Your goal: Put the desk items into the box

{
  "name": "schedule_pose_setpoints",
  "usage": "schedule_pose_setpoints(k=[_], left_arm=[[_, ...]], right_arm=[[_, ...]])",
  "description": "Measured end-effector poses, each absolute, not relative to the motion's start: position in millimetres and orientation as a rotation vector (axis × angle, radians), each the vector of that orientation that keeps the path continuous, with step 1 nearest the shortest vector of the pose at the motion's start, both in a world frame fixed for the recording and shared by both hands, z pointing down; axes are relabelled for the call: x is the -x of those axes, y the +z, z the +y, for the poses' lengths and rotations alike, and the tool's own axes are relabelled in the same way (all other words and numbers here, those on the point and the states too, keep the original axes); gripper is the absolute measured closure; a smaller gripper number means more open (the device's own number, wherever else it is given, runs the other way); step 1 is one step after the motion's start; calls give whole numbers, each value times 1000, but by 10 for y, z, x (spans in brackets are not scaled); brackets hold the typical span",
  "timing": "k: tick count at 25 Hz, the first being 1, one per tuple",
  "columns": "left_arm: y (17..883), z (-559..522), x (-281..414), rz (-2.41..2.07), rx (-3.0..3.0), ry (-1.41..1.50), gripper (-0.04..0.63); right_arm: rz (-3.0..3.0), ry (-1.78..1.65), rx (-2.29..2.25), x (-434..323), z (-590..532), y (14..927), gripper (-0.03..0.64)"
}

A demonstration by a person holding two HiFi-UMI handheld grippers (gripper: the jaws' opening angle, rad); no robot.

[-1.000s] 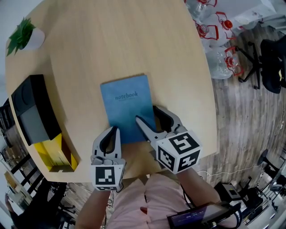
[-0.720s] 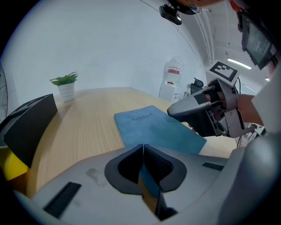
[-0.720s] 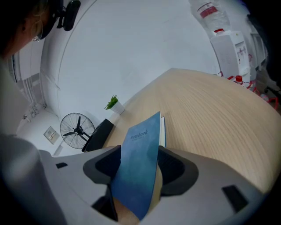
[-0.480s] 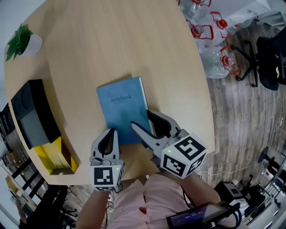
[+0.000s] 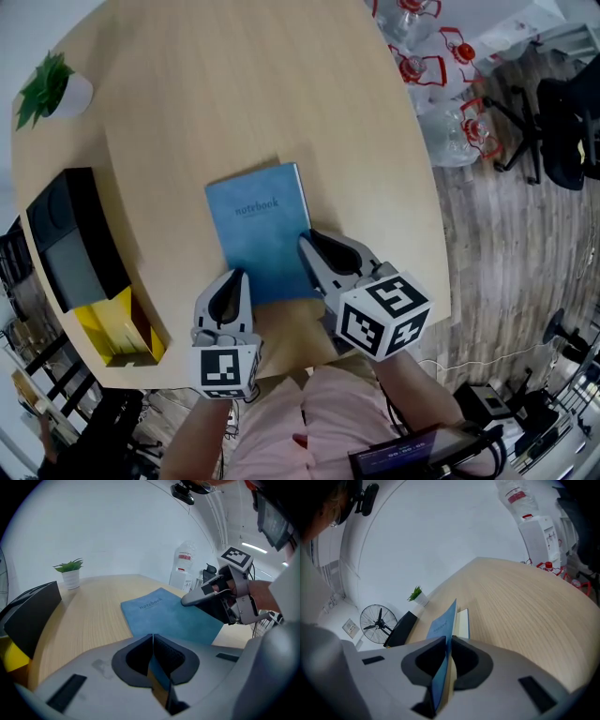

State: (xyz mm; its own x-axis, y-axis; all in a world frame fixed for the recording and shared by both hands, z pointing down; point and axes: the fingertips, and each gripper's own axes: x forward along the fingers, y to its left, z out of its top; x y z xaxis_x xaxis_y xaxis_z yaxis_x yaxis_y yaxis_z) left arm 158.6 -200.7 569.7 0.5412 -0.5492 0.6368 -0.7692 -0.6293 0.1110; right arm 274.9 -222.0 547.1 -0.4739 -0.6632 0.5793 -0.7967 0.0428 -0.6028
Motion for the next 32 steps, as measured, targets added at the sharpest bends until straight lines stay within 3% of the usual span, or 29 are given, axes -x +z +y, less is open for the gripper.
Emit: schedule_pose_setpoints(k=[12, 17, 32], left_arm=[[5693, -1998, -1603, -1079, -2420, 813, 577], [5708, -1992, -1580, -1088, -2396, 804, 577], [4828, -2003, -1278, -1295, -2386, 608, 577]], right_arm=[[-2210, 1572, -1474, -2629, -2257, 5487, 537], [-2228, 1434, -1442, -2564, -2256, 5360, 577], [-2310, 1230, -1455, -2291, -2280, 4628, 583]])
